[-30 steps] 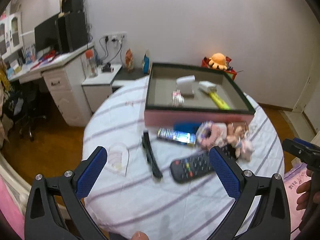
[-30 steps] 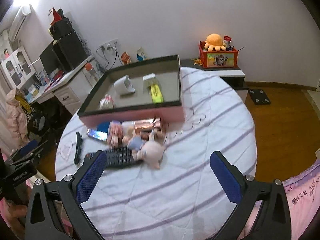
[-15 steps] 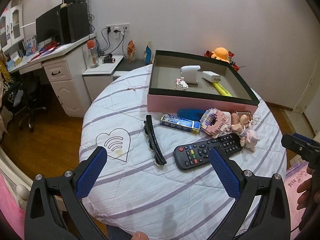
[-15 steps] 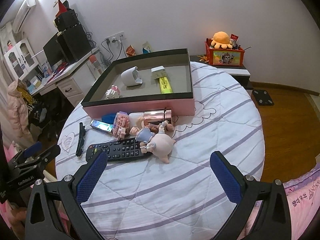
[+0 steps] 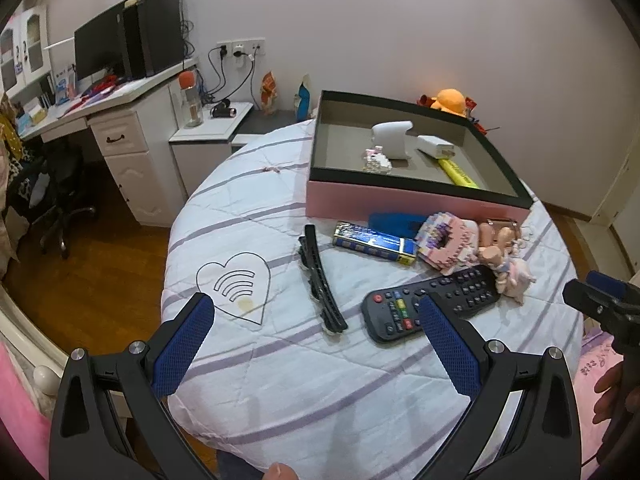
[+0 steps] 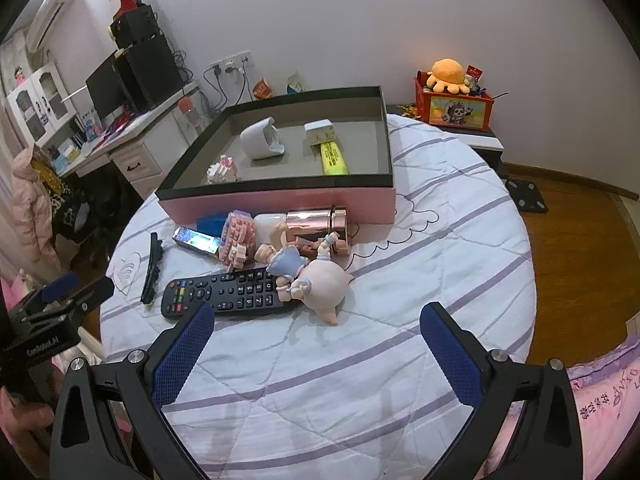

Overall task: Organize rigid objects
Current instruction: 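Move the left tool to the black hair clip and grasp it, then lift the black hair clip with the left tool while the right tool grasps the doll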

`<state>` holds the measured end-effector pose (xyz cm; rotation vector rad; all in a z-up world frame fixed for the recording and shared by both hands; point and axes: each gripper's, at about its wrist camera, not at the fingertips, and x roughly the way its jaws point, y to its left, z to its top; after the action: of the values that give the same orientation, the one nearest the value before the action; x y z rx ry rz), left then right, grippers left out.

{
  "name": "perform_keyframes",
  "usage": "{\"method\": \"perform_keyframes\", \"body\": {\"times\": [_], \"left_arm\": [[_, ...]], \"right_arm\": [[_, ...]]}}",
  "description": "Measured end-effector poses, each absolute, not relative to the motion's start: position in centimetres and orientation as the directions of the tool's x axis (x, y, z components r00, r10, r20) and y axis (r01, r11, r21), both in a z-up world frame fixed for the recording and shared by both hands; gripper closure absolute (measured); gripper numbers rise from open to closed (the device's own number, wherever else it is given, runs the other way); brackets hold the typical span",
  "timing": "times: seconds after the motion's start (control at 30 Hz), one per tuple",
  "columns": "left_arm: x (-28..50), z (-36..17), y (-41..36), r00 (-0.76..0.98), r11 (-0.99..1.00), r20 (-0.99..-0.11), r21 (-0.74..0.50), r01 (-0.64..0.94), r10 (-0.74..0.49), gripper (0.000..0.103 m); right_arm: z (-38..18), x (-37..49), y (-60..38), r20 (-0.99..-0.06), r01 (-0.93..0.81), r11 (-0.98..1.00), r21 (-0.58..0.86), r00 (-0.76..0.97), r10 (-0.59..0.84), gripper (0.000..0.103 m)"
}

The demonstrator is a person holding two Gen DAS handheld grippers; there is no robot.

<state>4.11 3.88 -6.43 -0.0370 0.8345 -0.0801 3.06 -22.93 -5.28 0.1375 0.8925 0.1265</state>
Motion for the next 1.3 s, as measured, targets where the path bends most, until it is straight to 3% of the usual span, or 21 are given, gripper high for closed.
{"method": "perform_keyframes", "body": {"times": [0.6,0.87,1.0,1.07,1.23,1.3], "left_arm": [[10.7,-11.5,4.1,0.603,0.999,-0.797,-0.030,0.022,-0.037,0.000],[12.0,-13.5,3.9,0.586,1.000,-0.810,-0.019,0.018,-0.026,0.001],[12.3,-13.5,4.0,0.592,0.999,-0.805,-0.033,0.023,-0.040,0.014],[12.3,-13.3,4.3,0.600,0.999,-0.799,-0.041,0.023,-0.046,0.025],[11.6,-12.9,5.7,0.615,0.998,-0.787,-0.070,0.005,-0.058,0.068],[11.6,-12.8,6.3,0.615,0.996,-0.785,-0.084,0.001,-0.067,0.075]], "right_arm": [[-10.2,8.8,-22.1,-0.819,-0.081,0.988,0.129,0.553,0.153,0.001],[-11.3,9.7,-22.2,-0.816,-0.102,0.983,0.152,0.548,0.183,0.019],[-10.9,9.6,-21.8,-0.803,-0.147,0.973,0.179,0.550,0.231,0.042],[-10.8,9.4,-21.5,-0.803,-0.155,0.974,0.164,0.552,0.223,0.043],[-10.8,9.0,-21.9,-0.801,-0.148,0.968,0.202,0.544,0.251,0.046],[-10.7,8.7,-22.0,-0.800,-0.148,0.967,0.209,0.543,0.256,0.046]]}}
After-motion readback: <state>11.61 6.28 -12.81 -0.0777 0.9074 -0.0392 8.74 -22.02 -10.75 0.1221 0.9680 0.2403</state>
